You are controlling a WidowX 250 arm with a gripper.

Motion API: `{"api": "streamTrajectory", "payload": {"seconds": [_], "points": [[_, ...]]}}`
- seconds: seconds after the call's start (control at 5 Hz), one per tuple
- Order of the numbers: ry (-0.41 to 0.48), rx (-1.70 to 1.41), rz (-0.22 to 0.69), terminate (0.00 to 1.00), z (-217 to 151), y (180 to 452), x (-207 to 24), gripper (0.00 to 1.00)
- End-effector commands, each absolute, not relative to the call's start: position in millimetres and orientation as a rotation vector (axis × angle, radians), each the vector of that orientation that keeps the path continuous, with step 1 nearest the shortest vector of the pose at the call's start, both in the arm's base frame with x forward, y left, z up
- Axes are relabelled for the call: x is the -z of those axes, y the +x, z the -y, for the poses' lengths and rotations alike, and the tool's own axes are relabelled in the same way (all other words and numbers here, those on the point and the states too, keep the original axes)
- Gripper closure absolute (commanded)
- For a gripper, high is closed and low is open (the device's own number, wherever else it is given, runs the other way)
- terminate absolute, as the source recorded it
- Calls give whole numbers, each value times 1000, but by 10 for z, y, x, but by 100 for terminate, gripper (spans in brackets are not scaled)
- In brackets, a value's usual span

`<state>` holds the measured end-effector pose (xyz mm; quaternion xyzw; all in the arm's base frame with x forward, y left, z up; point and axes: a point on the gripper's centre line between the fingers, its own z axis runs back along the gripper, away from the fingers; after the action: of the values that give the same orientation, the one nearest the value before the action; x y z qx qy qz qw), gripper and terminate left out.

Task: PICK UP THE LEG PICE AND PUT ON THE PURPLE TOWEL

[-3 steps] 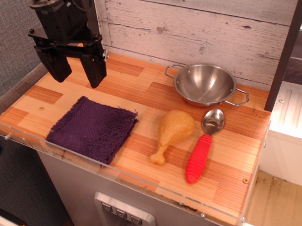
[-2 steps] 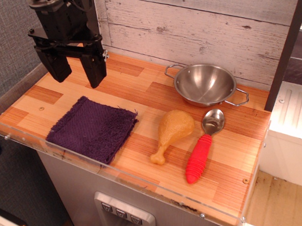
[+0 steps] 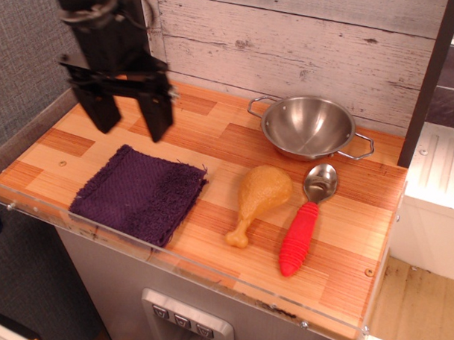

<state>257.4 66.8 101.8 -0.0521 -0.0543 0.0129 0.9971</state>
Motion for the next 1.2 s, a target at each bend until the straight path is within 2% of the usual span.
{"api": "streamTrajectory", "payload": {"seconds": [0.0, 0.2, 0.4, 1.0], "points": [[-94, 6, 86, 0, -175, 2315, -761, 0], [-84, 18, 53, 0, 9, 2263, -511, 0], [-81, 2, 37, 0, 97, 2343, -317, 0], [-77, -4, 91, 0, 388, 2605, -243, 0]]}}
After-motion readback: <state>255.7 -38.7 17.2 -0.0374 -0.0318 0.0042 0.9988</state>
